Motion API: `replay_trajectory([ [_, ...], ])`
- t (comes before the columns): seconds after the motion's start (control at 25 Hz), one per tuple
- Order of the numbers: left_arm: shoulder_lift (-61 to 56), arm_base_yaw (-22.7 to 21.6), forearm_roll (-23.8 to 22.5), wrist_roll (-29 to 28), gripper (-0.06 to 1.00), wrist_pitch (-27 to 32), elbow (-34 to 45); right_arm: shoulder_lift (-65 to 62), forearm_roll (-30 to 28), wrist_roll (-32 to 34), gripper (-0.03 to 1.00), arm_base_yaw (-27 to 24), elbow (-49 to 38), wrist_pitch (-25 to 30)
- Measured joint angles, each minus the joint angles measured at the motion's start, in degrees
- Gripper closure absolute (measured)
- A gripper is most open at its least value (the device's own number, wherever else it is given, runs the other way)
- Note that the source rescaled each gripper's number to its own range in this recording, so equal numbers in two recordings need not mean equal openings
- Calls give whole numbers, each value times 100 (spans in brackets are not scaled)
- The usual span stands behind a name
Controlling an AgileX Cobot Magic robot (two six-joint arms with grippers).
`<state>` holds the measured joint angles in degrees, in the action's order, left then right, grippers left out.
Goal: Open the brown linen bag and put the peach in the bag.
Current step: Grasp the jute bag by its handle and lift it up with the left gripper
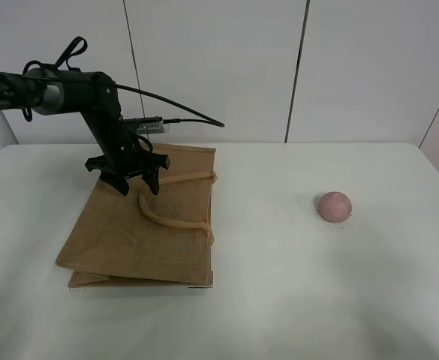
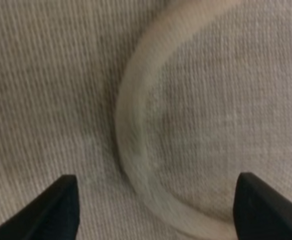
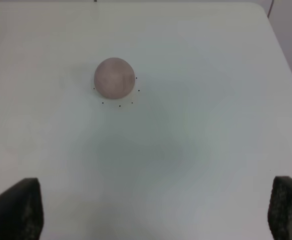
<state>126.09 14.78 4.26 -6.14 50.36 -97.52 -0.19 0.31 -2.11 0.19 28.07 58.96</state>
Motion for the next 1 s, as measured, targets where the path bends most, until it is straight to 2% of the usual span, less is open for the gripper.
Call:
replay_trajectory([
  [0.24,304,0,-137,11,11,-149,-44,0,0,0,-3,0,0,0],
  [0.6,669,0,-100,16,11,-379,-64,0,0,0,-3,0,0,0],
  [0.68,690,0,-100,16,14,-379,-64,0,0,0,-3,0,0,0],
  [0.76,710,0,-107,16,25,-379,-69,0,0,0,-3,0,0,0],
  [0.8,720,0,-97,16,34,-379,-69,0,0,0,-3,0,0,0],
  [0.96,720,6,-28,23,82,-348,-118,0,0,0,-3,0,0,0],
  [1.0,720,6,-27,23,90,-306,-144,0,0,0,-3,0,0,0],
])
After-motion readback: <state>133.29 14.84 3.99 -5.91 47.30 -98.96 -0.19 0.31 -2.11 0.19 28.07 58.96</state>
